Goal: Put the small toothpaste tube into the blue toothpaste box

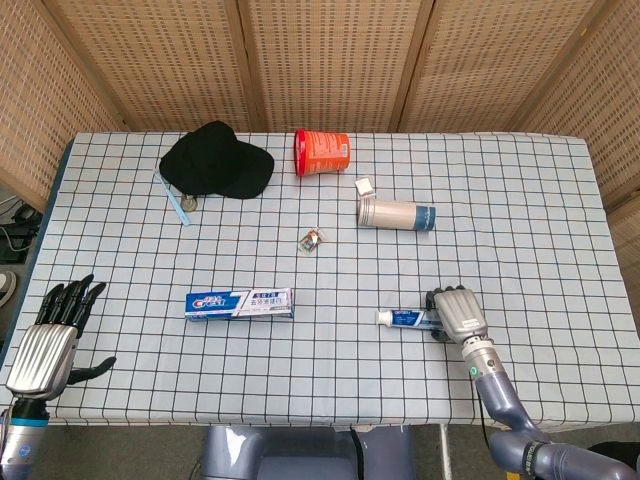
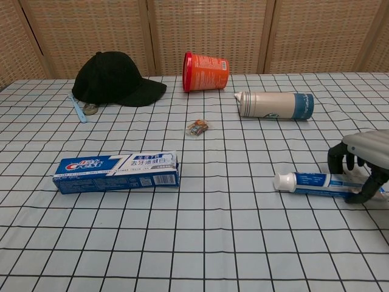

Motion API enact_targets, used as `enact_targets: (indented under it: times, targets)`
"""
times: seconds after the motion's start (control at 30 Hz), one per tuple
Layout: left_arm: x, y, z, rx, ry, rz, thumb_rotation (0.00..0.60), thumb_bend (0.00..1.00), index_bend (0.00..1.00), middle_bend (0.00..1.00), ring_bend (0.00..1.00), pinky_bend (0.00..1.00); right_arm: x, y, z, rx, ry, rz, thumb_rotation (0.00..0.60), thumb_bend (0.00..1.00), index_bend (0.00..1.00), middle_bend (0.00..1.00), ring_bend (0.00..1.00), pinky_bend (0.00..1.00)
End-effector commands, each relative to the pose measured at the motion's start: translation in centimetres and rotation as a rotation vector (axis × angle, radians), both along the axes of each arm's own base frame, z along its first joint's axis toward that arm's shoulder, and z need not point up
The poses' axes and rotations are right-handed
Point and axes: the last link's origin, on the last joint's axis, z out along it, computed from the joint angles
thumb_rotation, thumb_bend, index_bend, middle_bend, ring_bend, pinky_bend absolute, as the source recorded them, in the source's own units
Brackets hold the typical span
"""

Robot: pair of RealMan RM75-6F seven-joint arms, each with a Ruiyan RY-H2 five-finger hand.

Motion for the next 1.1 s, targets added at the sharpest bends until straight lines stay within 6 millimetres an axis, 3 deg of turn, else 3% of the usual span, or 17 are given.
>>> enact_targets:
  times: [0.03,0.23,0.47,0.8,0.9,1.1]
  targets:
    - [0.0,0.0,-0.1,-0.002,0.001,0.001,0.600,0.00,0.00,0.00,0.00,0.00,-0.1,-0.1,-0.1,0.002,0.021,0.003,0.600,0.35,0.57,0.58,0.50,0.48]
    - [-0.1,0.1,-0.2,-0.008,0.003,0.003,0.600,0.00,0.00,0.00,0.00,0.00,0.1,0.0,0.5,-0.010,0.020,0.010,0.600,0.50,0.64,0.64,0.56,0.55]
    - [-0.1,0.7,-0.8,-0.030,0.003,0.008,0.600,0.00,0.00,0.00,0.00,0.00,1.0,0.4,2.1,-0.019,-0.041,0.034,0.600,0.53,0.65,0.65,0.57,0.56]
    - [3.0,5.1,-2.3,-0.123,0.029,-0.058,0.600,0.00,0.00,0.00,0.00,0.00,2.1,1.5,5.3,-0.009,-0.159,0.031,0.600,0.59,0.67,0.67,0.58,0.57]
    - [3.8,6.7,-3.5,-0.160,0.051,-0.087,0.600,0.00,0.00,0.00,0.00,0.00,2.1,1.7,6.1,-0.013,-0.188,0.026,0.600,0.60,0.67,0.67,0.58,0.57]
    - [5.4,10.6,-8.4,-0.279,0.092,-0.139,0.600,0.00,0.00,0.00,0.00,0.00,1.9,2.1,7.4,-0.024,-0.207,0.030,0.600,0.61,0.68,0.68,0.59,0.58]
